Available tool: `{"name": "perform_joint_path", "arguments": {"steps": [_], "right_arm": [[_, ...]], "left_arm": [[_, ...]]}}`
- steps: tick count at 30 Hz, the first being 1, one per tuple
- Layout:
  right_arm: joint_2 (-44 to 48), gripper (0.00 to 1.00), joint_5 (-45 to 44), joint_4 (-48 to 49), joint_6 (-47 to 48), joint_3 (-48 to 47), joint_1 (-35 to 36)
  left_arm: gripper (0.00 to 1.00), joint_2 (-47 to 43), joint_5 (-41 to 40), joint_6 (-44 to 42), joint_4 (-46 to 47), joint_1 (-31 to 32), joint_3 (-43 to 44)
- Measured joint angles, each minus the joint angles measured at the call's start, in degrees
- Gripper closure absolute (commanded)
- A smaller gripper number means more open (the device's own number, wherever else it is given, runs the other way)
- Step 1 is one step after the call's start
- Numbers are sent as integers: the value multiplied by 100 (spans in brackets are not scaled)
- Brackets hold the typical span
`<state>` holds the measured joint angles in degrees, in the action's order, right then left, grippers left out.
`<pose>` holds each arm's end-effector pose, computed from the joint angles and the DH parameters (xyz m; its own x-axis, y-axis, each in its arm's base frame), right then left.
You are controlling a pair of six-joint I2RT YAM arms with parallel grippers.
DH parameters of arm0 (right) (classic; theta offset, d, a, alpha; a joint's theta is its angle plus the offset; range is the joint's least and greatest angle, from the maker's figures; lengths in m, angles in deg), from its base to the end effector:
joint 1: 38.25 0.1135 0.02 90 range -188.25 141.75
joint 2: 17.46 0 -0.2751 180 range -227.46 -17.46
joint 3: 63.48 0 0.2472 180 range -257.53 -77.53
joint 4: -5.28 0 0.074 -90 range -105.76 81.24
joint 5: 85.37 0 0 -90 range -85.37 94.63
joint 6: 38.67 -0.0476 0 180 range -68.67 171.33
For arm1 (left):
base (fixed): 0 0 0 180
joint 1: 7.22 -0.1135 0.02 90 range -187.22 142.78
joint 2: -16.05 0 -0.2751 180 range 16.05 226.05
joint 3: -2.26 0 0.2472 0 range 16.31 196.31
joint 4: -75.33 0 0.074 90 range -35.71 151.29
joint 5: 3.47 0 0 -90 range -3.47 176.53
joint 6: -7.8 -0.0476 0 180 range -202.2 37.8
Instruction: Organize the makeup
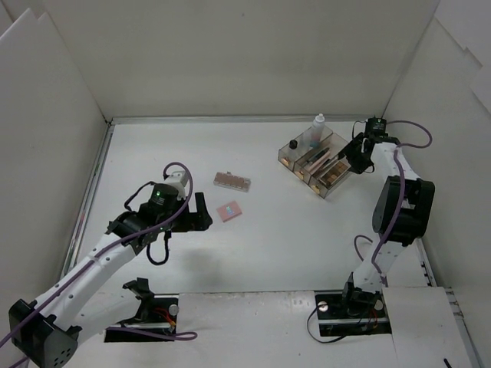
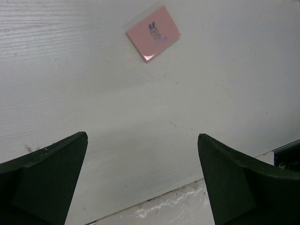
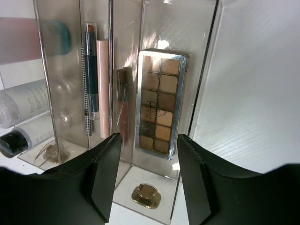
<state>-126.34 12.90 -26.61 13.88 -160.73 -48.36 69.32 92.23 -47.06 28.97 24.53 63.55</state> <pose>0.4333 -0.0703 0.2406 -0.4950 0.6995 -0.5154 0.4686 0.7145 0.5196 0.1637 -0.1069 0.2932 -0.7709 -0.1965 -0.6059 0.1787 0.8463 -0.5018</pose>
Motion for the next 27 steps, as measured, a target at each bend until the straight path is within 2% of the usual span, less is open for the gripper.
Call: {"name": "perform_joint_path", "arguments": {"steps": [7,10,14,16,19,22,24,27], "right_arm": [[922,52,-433,-42,472,98,269],[1261,51,-461,-42,901,72,745],[1327,41,-280,-35,1784,-125,1727],[1228,34,-22,-42,2245,-273,2203],[922,29,302,-79,2815,-603,2680],[378,28,520,-192,3237,-1121,2986],[-68,23,621,-295,3515,-1541,3156],[-704,22,743,-365,3917,-2013,3399]], "left_arm": [[1,140,13,-4,4,0,0],[1,170,22,-24,2,0,0],[1,208,20,-63,-15,-39,2],[1,208,17,-70,-70,-94,9],[1,177,9,-92,-186,-199,33],[1,50,-7,-107,-319,-295,33],[1,-92,-22,-107,-439,-339,35],[1,-330,-63,-107,-625,-398,35]]}}
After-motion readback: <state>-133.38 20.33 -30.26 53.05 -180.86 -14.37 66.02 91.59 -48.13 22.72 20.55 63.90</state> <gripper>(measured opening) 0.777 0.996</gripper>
